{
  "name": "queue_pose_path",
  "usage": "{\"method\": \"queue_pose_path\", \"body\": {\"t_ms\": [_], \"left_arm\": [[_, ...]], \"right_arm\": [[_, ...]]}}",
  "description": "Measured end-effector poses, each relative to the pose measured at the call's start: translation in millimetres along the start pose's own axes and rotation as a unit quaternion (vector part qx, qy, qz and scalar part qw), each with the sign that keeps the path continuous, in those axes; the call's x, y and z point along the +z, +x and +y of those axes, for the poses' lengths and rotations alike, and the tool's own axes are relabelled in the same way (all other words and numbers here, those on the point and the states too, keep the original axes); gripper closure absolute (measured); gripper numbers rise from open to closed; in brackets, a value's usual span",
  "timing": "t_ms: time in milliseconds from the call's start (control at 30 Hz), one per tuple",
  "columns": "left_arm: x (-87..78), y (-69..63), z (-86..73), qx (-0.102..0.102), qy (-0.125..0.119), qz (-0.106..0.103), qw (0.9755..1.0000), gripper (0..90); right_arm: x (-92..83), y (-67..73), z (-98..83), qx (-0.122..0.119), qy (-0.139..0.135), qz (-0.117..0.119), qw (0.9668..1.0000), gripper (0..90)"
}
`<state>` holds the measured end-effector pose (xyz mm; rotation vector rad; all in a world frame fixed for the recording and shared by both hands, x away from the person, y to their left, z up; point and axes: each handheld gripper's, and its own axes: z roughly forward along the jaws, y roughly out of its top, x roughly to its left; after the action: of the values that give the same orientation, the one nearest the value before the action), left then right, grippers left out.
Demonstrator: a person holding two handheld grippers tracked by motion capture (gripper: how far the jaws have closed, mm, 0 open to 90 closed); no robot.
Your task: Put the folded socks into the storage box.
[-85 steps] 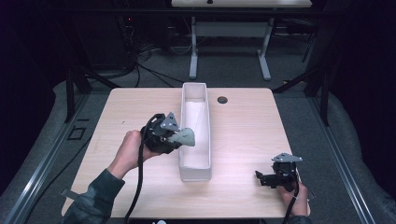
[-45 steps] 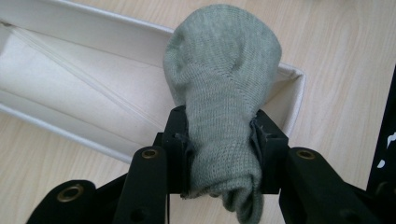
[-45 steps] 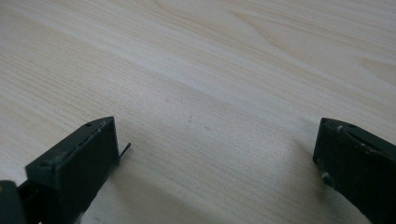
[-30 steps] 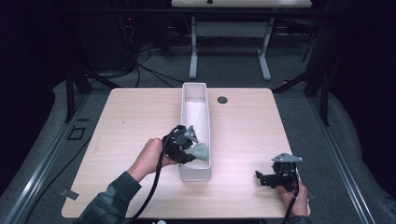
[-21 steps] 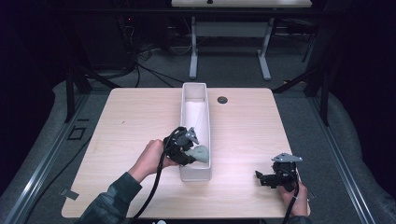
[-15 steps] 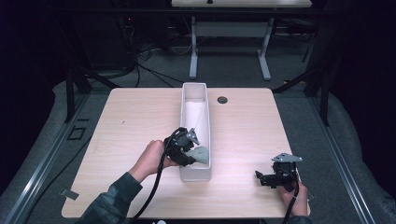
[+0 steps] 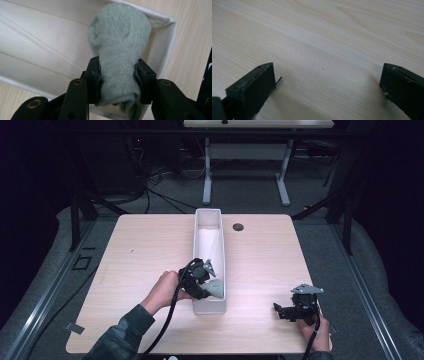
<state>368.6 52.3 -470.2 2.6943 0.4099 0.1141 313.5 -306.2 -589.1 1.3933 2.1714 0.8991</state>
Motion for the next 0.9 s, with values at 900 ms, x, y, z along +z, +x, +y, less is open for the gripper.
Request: {"method": "queue_pose_path", "body": {"t_ms": [900], "left_arm": [[13.2, 4.3, 3.9, -0.010, 0.036, -0.009, 0.9993, 57.7]], "right_arm": [[0.0, 0.0, 0.0, 0.000, 0.000, 0.000, 1.0000, 0.0]]}}
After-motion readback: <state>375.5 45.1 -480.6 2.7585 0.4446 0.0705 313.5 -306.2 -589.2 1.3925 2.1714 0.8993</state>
